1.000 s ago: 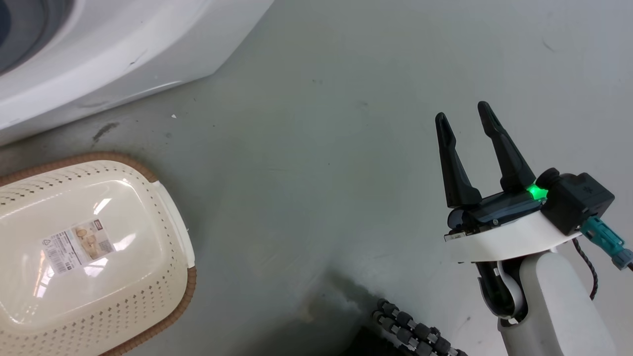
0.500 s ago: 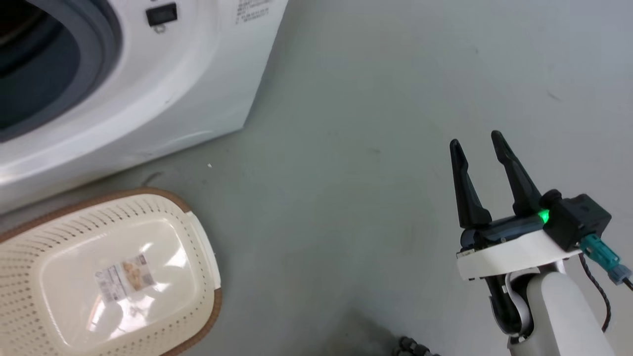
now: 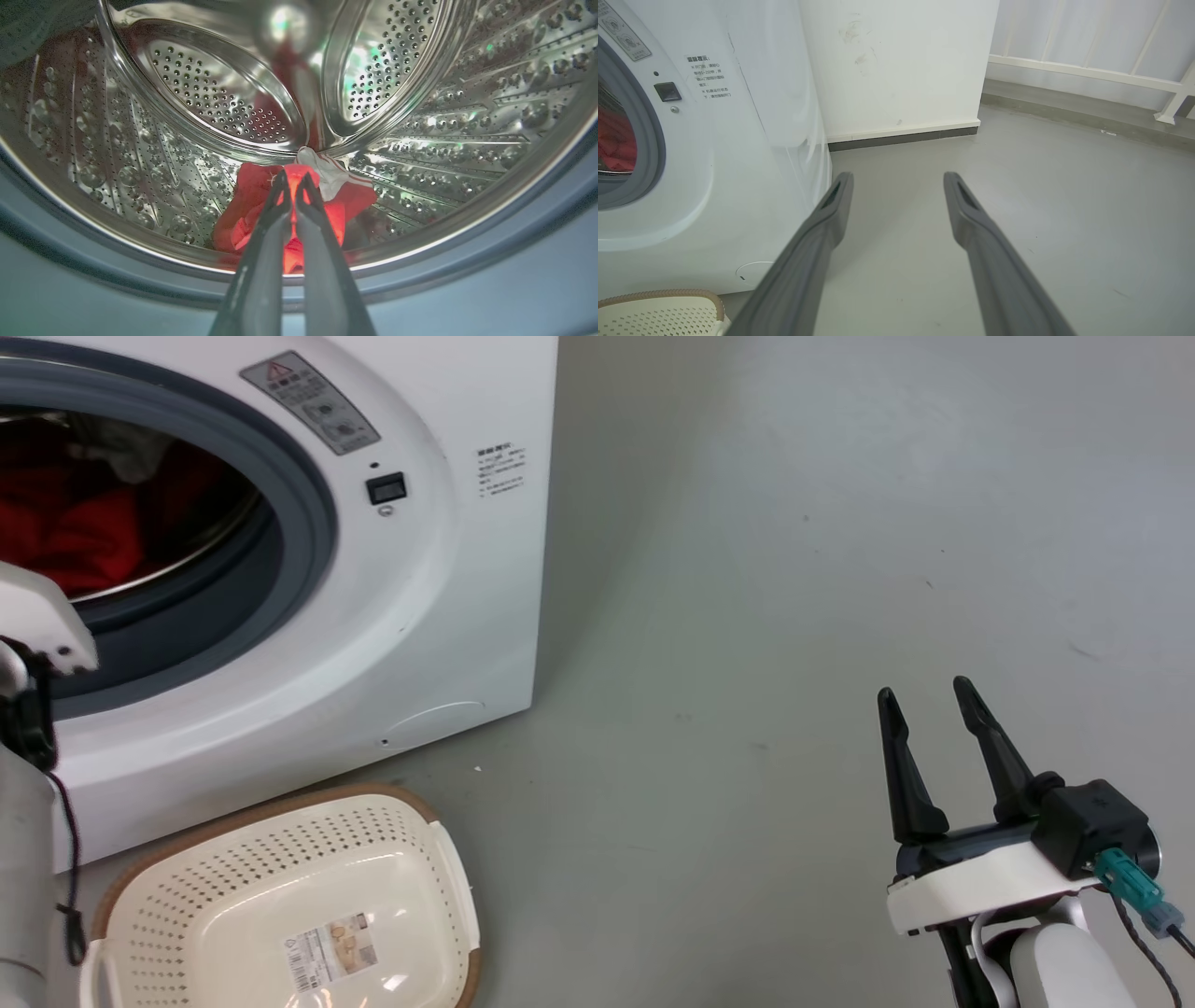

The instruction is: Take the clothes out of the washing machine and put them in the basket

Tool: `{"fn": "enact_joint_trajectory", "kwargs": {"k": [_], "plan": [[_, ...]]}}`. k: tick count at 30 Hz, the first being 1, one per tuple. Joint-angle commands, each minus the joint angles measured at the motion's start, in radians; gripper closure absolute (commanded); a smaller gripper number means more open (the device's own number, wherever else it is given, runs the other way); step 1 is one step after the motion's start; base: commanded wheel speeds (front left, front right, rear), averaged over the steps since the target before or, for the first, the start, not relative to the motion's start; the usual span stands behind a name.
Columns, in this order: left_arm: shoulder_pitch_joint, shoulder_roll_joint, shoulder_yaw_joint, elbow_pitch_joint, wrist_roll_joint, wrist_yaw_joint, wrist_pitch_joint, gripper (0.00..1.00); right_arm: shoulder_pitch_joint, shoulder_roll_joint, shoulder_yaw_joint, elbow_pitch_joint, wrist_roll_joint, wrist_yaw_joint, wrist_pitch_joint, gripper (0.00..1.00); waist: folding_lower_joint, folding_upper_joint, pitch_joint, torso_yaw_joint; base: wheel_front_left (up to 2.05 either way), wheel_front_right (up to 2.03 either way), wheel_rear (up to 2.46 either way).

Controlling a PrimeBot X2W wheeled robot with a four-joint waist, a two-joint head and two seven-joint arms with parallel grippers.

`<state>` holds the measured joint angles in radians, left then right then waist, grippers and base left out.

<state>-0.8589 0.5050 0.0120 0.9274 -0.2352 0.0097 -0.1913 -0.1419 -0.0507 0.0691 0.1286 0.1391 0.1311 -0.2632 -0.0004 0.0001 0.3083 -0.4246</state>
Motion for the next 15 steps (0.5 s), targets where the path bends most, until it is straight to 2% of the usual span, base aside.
{"fn": "enact_joint_trajectory", "kwargs": {"k": [1,6,15], "plan": [[0.024,-0.012,0.002,0.004,-0.006,-0.002,-0.013,1.00,0.012,0.001,-0.003,-0.006,-0.008,-0.001,-0.002,0.00,0.0004,-0.0001,-0.026,0.027,0.00,0.00,0.00],[0.059,-0.047,-0.004,0.006,-0.028,-0.012,-0.022,1.00,0.015,0.001,-0.005,-0.016,-0.008,-0.001,-0.002,0.00,0.0004,-0.0001,-0.017,0.042,0.00,0.00,0.00],[0.043,-0.040,-0.014,-0.011,-0.036,-0.007,-0.008,1.00,-0.007,0.001,0.006,-0.016,0.008,-0.001,-0.002,0.00,0.0004,-0.0001,0.013,0.037,0.00,0.00,0.00]]}}
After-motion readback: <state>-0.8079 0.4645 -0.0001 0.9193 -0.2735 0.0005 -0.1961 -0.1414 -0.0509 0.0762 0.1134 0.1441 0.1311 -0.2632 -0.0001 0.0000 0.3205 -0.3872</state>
